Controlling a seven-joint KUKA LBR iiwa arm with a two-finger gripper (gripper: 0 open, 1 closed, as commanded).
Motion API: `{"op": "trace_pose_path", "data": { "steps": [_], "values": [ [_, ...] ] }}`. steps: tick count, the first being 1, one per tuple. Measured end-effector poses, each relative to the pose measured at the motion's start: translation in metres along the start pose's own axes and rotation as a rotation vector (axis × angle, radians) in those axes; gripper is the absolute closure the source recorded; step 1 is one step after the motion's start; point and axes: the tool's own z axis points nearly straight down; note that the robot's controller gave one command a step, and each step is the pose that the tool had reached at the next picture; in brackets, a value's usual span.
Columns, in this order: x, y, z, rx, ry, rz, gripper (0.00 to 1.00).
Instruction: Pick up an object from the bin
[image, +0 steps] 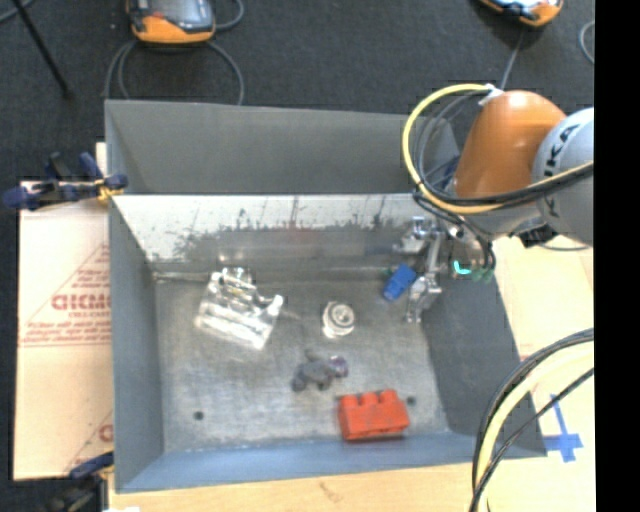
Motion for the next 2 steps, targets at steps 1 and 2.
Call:
{"op": "trace_pose_path", "data": {
  "steps": [1, 2],
  "values": [
    [-0.0076, -0.0281, 0.081, -0.003, -0.012, 0.105, 0.0],
    [-0.0093, -0.0285, 0.0767, 0.001, -0.018, 0.099, 1.0]
  ]
}}
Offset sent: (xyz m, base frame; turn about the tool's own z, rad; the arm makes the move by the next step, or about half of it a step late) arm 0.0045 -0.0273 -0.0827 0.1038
